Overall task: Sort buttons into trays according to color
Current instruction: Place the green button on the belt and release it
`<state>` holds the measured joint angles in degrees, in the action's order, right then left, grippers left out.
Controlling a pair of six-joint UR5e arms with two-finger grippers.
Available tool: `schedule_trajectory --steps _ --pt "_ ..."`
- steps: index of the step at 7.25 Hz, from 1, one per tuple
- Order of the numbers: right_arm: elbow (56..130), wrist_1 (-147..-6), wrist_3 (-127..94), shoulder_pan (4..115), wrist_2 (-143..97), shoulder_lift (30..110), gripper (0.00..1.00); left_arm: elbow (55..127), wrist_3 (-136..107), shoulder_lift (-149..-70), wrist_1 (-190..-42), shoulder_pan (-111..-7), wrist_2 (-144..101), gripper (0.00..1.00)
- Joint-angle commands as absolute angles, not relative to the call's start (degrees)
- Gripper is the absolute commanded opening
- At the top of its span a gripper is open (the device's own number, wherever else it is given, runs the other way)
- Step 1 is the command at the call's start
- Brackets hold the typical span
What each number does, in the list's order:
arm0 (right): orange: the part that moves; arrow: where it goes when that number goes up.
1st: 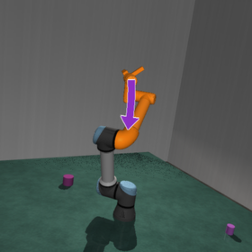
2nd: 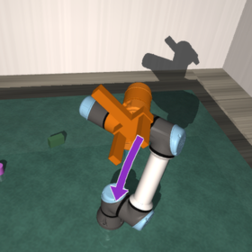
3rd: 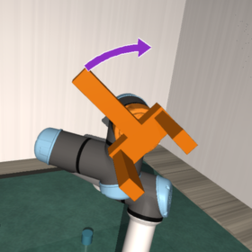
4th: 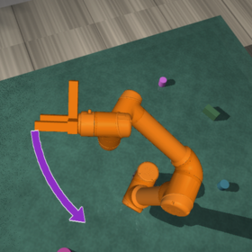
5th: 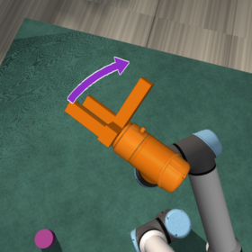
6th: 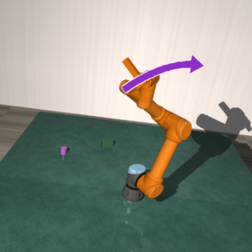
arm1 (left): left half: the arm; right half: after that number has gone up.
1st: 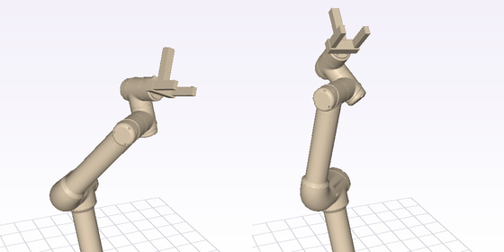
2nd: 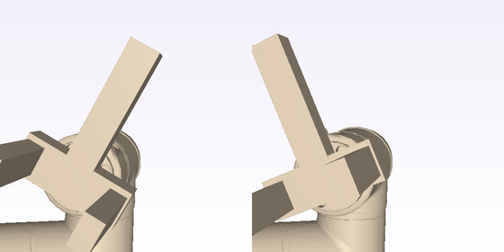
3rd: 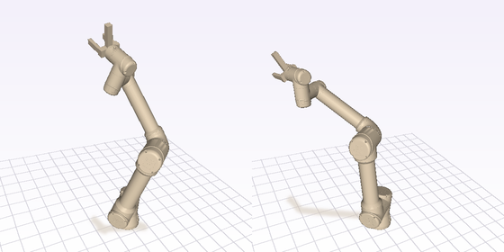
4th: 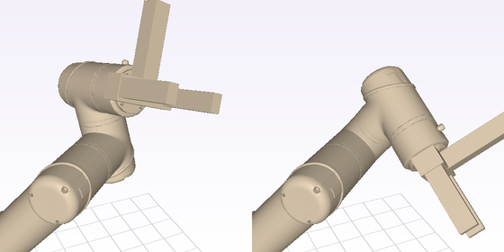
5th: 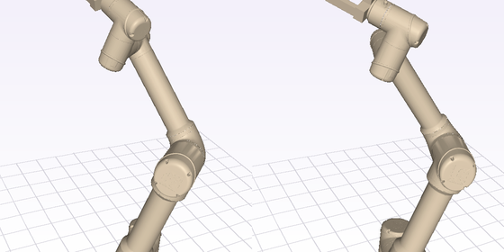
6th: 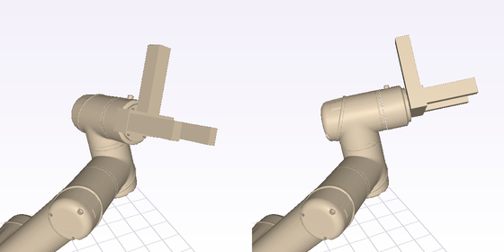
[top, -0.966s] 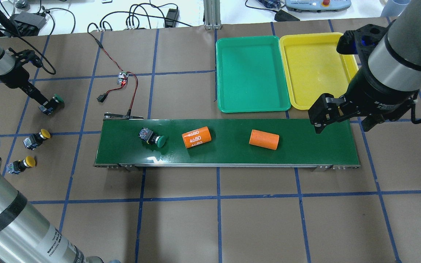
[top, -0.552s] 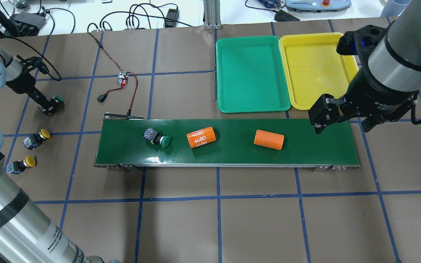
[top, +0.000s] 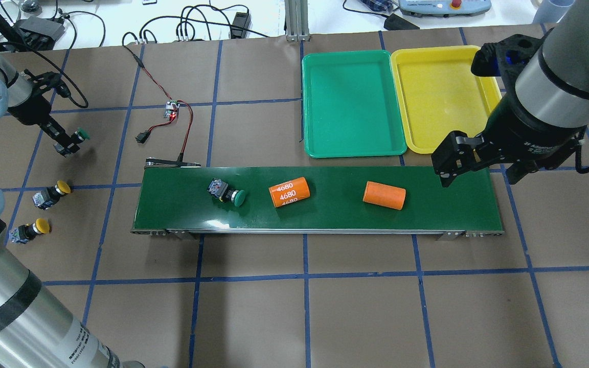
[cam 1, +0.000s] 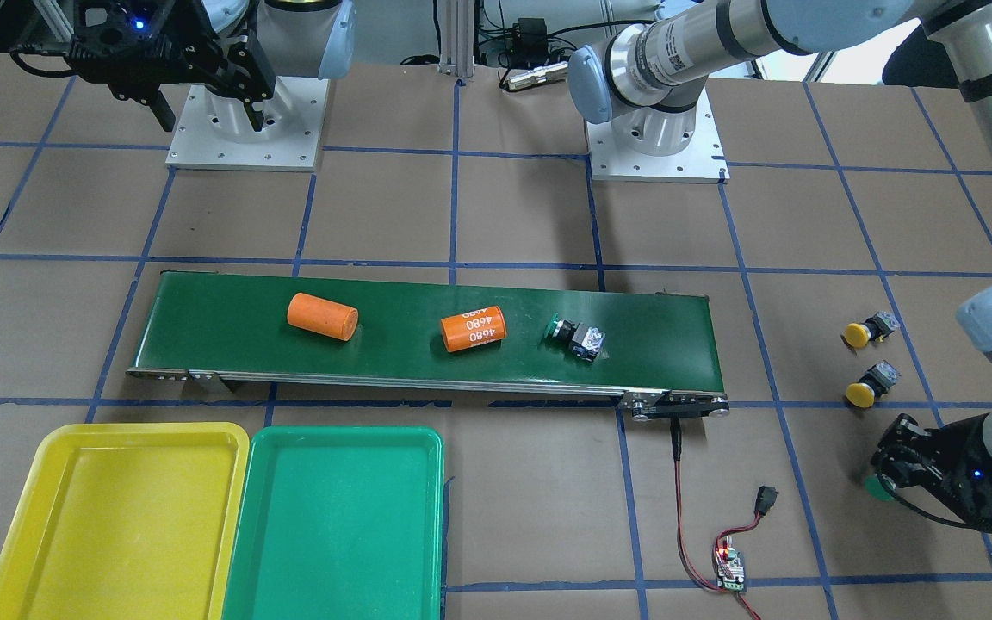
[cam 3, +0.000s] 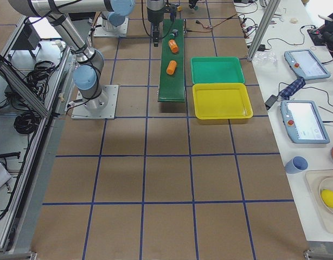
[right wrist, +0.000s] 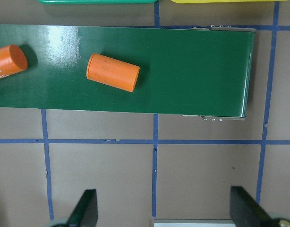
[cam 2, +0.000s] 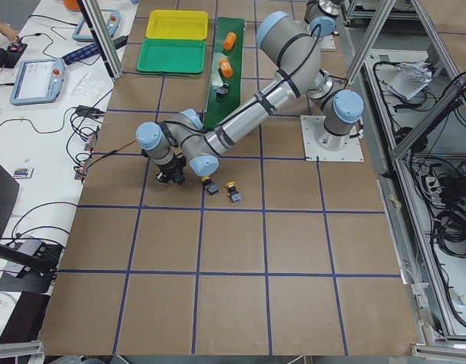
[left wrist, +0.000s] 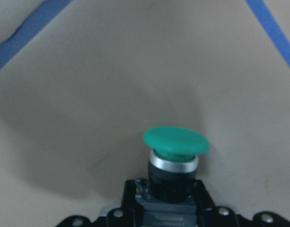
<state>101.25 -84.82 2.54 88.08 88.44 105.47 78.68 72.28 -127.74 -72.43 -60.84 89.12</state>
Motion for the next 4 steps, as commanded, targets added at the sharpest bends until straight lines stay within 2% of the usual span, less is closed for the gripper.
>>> schedule_trajectory --steps 1,4 --pt "101.2 -84.7 2.5 88.2 88.4 105.5 1.0 85.2 72.6 -119.0 -74.1 -63.5 89.1 0.0" --pt "101.2 -84.6 2.5 88.1 88.5 105.5 1.0 95.6 74.6 -108.0 -73.8 -71.3 88.2 0.0"
